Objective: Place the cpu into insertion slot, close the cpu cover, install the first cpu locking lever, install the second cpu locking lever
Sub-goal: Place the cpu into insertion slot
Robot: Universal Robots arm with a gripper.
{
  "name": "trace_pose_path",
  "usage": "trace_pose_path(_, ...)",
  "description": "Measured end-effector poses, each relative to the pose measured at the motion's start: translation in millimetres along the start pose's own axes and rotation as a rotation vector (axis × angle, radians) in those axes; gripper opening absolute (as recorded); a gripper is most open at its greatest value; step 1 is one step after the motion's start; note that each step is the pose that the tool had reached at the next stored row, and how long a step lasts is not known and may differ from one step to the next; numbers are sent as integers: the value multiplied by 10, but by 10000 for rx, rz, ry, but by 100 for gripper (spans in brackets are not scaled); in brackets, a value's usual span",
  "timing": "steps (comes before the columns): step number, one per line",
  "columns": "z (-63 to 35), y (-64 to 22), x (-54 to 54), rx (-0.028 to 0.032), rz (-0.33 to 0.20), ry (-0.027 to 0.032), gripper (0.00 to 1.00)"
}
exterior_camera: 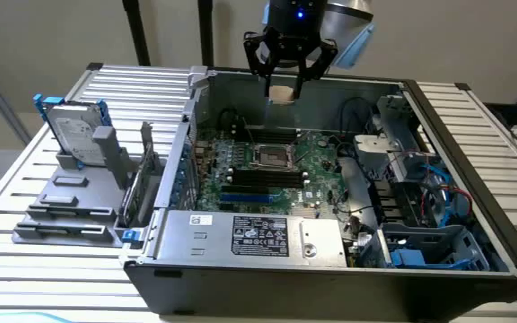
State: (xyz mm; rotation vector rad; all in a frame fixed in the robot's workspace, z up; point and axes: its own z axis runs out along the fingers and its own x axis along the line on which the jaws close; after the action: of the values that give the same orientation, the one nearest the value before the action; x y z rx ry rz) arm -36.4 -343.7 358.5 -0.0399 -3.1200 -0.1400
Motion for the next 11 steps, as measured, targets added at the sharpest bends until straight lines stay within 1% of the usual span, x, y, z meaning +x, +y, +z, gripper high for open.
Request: trace_pose_path(11, 0, 0, 0, 0, 0, 0, 54)
